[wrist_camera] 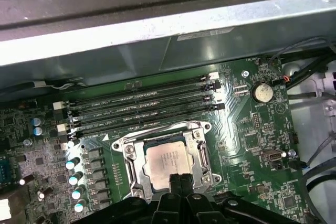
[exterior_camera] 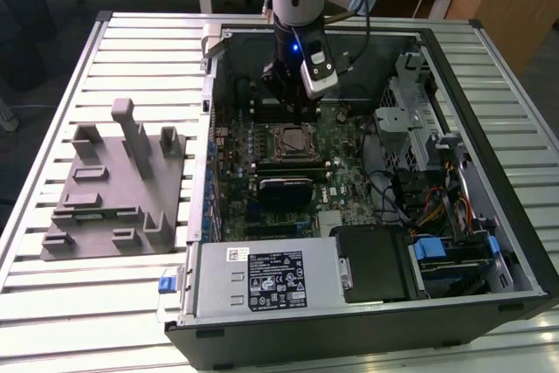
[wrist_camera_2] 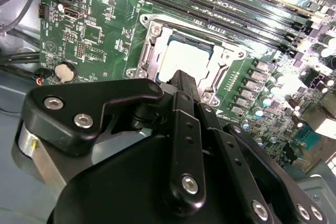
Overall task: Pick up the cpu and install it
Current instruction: 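Install the second cpu locking lever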
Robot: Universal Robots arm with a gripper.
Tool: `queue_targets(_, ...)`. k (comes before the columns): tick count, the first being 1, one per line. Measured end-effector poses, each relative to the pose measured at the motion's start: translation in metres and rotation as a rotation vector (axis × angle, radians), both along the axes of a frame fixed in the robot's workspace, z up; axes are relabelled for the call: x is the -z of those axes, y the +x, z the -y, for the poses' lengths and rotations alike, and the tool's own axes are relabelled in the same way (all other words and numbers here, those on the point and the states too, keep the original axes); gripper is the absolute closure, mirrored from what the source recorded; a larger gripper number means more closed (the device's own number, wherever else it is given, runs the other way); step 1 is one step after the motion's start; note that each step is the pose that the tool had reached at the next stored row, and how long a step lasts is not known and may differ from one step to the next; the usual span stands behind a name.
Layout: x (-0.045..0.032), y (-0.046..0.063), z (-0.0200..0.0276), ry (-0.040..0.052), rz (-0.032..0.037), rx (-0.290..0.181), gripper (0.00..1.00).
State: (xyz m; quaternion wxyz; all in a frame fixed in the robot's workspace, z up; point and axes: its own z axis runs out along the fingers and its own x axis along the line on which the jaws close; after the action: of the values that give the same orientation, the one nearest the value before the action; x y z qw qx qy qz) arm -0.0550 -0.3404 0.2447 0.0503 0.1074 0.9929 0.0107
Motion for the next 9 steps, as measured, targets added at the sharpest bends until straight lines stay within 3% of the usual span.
queue_targets(9,0.0000,-0.0001,0.0027,-0.0002,-0.0001,-0.001,0.89)
